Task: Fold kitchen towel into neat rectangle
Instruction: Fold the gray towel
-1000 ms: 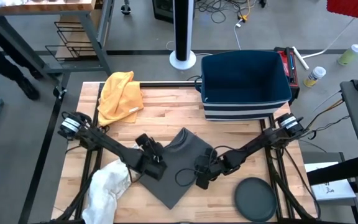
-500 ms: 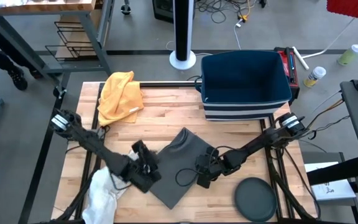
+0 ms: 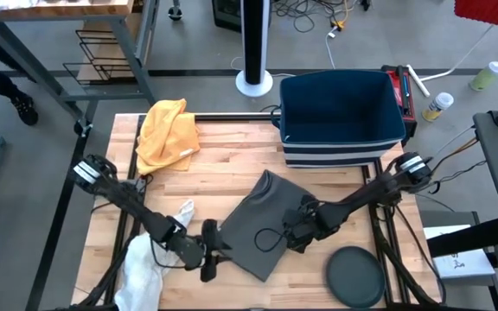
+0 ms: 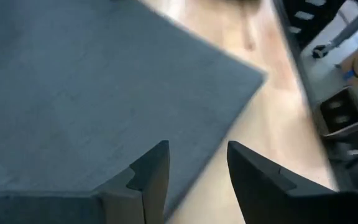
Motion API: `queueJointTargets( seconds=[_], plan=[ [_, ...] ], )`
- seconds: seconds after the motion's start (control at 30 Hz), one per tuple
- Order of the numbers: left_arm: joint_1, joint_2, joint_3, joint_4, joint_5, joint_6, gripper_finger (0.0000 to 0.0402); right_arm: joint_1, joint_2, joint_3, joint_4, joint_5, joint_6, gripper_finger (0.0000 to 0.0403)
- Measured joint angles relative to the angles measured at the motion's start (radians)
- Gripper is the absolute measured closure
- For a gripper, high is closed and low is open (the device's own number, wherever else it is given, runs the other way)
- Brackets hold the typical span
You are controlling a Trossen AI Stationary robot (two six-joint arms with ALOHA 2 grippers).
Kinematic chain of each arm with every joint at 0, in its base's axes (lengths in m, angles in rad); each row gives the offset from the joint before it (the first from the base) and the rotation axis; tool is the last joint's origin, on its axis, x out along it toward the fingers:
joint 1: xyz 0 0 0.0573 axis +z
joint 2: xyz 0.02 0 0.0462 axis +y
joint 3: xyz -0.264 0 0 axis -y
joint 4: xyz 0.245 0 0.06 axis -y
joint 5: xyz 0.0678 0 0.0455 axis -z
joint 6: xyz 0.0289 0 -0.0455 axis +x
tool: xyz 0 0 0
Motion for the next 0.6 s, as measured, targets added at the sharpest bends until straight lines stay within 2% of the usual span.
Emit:
queueJointTargets(
  seconds=[0.13, 0.3, 0.4, 0.5, 0.6],
  plan=[
    [0.01, 0.073, -0.026, 0.052, 0.001, -0.013, 0.0248, 0.006, -0.013, 0.0, 0.148, -0.039, -0.033, 0.0234],
    [0.009, 0.175, 0.027, 0.063, 0.06, -0.034, 0.0248, 0.008, 0.023, 0.001, 0.414, -0.147, -0.091, 0.0233],
    [-0.002, 0.204, 0.057, 0.06, 0.059, -0.036, 0.0249, 0.016, 0.073, 0.002, 0.481, -0.208, -0.109, 0.0233],
    [-0.013, 0.205, 0.082, 0.041, 0.081, -0.033, 0.0249, 0.025, 0.106, 0.003, 0.395, -0.244, -0.124, 0.0233],
    [-0.026, 0.173, 0.104, 0.009, 0.13, 0.019, 0.0249, 0.025, 0.089, 0.01, 0.214, -0.232, -0.136, 0.0233]
  ],
)
